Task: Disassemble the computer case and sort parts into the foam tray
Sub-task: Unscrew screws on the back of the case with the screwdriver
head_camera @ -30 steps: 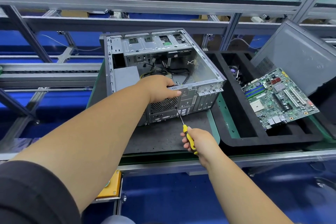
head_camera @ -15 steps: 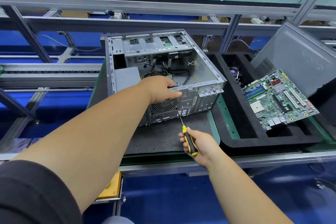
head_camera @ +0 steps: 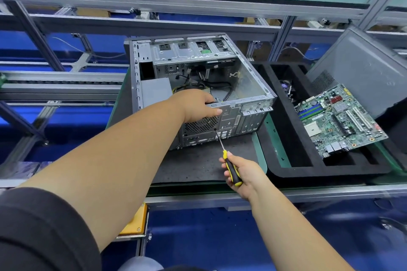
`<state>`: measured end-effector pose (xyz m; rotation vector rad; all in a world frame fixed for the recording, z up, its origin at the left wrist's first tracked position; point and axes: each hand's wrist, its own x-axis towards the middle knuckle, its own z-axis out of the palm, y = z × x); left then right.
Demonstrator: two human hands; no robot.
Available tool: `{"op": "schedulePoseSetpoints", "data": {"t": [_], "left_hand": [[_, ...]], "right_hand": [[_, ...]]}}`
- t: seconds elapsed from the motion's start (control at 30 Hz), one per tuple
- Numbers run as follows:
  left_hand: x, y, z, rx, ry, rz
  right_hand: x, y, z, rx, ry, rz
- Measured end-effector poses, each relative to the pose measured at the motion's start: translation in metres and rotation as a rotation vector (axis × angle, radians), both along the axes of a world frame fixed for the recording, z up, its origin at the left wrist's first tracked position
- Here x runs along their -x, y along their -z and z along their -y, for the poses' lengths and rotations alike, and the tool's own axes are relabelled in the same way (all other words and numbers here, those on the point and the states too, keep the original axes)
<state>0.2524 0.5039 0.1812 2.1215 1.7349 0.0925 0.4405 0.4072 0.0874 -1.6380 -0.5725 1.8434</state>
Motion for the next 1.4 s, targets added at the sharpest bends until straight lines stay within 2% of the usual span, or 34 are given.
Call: {"op": "schedulePoseSetpoints", "data": {"t": [0.23, 0.63, 0.7, 0.87, 0.93, 1.23, 1.4], "left_hand": [[0.0, 0.0, 0.0, -0.005, 0.005, -0.015], [0.0, -0.002, 0.002, 0.002, 0.013, -0.013], [0.0, -0.003, 0.002, 0.003, 0.015, -0.01], [0.0, -0.003, 0.002, 0.008, 0.015, -0.002], [0.0, -0.002, 0.001, 0.005, 0.013, 0.0], [0.001, 0.001, -0.001, -0.013, 0.028, 0.015], [0.002, 0.003, -0.003, -0.021, 0.027, 0.018]], "right_hand": [[0.002, 0.005, -0.003, -0.035, 0.003, 0.053], [0.006, 0.002, -0.001, -0.531, -0.213, 0.869], [0.006, 0.003, -0.003, -0.52, -0.246, 0.835], [0.003, -0.001, -0.006, -0.206, -0.224, 0.381], [0.001, -0.004, -0.007, -0.137, -0.191, 0.262], [-0.002, -0.008, -0.006, -0.098, -0.143, 0.174], [-0.003, 0.0, -0.004, -0.259, -0.179, 0.288]]}}
